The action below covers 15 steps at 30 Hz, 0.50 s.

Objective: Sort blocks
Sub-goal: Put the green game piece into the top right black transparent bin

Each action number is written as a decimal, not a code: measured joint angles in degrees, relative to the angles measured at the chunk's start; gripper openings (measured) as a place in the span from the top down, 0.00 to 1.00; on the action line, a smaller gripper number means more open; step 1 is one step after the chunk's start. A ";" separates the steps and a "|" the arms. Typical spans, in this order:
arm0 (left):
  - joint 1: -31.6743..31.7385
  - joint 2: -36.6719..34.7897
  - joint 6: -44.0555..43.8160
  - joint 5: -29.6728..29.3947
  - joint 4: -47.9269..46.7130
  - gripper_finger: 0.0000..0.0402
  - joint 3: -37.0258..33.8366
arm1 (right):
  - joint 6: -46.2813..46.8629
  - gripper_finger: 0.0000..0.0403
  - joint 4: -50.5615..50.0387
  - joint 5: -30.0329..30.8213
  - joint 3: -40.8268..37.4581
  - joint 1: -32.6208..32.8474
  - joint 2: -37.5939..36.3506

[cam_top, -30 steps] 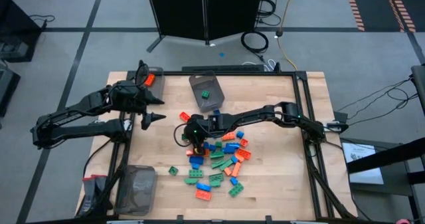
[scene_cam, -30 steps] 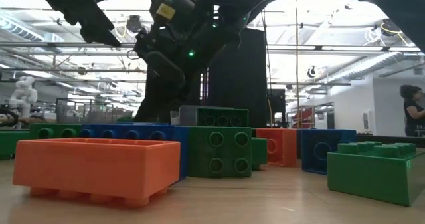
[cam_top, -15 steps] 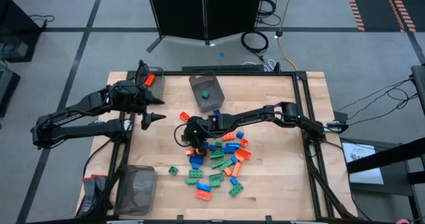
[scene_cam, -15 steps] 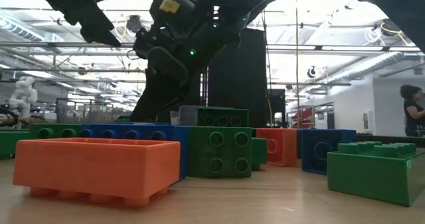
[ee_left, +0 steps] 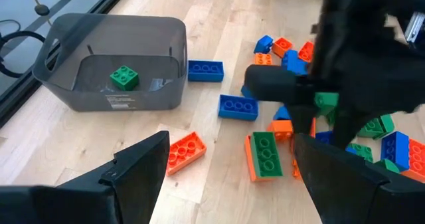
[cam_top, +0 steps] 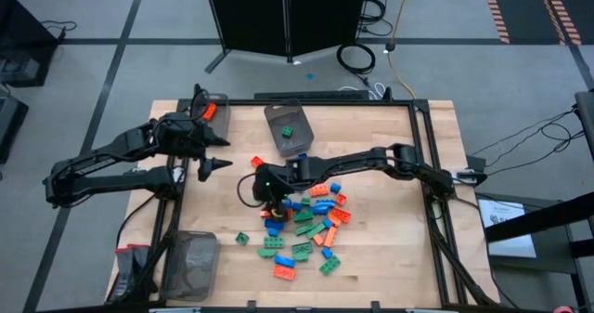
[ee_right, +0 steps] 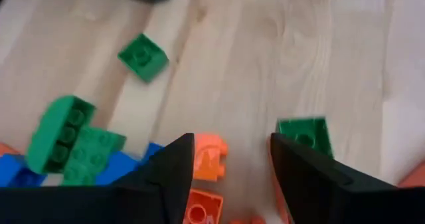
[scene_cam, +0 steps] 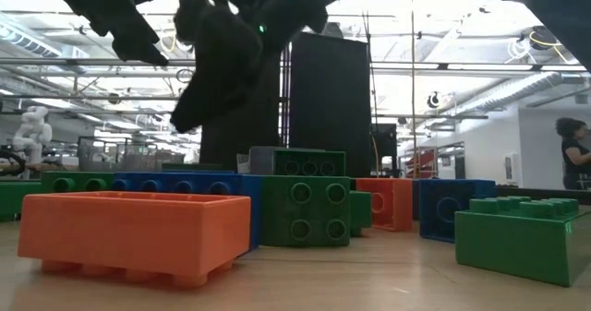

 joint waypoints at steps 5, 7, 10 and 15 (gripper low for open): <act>0.00 0.76 -0.02 0.01 -0.01 0.20 0.00 | -2.58 0.51 -3.61 0.72 5.92 -0.02 0.00; 0.00 0.92 -0.02 0.00 0.00 0.20 0.00 | -3.90 0.51 -4.70 3.63 7.08 -0.04 -0.04; 0.00 1.03 0.07 0.01 0.00 0.20 0.00 | -6.86 0.51 -5.42 7.51 6.81 -0.39 0.00; 0.02 1.03 0.61 -0.01 -0.01 0.20 0.00 | -8.03 0.51 -5.33 6.42 3.91 -1.39 0.70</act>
